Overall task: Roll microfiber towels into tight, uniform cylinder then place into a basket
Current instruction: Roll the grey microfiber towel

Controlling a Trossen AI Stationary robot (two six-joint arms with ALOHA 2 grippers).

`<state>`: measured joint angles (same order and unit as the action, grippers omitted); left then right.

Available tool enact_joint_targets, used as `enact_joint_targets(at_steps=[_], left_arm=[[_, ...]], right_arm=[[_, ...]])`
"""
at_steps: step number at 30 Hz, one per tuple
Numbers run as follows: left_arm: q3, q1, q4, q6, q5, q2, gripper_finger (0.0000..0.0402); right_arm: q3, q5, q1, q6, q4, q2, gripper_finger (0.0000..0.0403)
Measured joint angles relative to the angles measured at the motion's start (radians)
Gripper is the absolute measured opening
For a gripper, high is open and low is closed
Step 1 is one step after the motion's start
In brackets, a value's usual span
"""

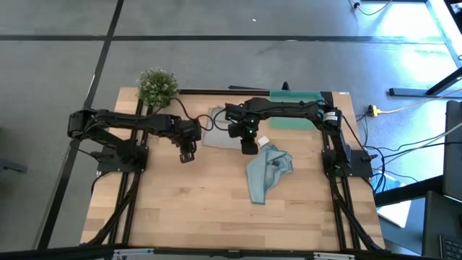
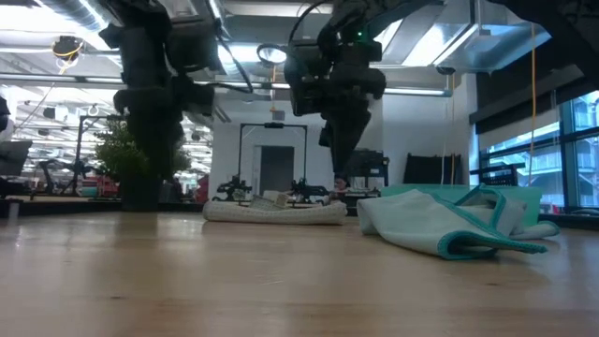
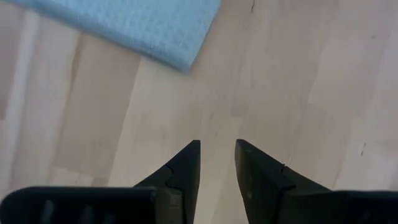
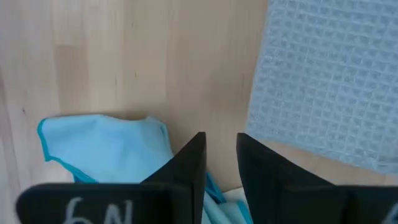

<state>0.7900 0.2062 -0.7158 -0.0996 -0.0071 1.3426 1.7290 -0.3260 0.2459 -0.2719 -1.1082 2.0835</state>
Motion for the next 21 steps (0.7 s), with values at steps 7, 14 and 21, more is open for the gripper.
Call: enact_joint_targets(at_steps=[7,14,21], left_arm=[[-0.011,0.0,0.003,-0.053,-0.001,-0.002,0.0096],[-0.011,0.0,0.007,-0.056,-0.001,-0.003,0.0096],[-0.011,0.0,0.022,-0.077,-0.002,-0.004,0.0096]], right_arm=[[0.0,0.003,0.012,-0.023,-0.033,-0.049,0.0091],[-0.044,-0.004,0.036,-0.086,0.03,-0.103,0.0091],[-0.191,0.001,0.034,-0.168,0.236,-0.118,0.0091]])
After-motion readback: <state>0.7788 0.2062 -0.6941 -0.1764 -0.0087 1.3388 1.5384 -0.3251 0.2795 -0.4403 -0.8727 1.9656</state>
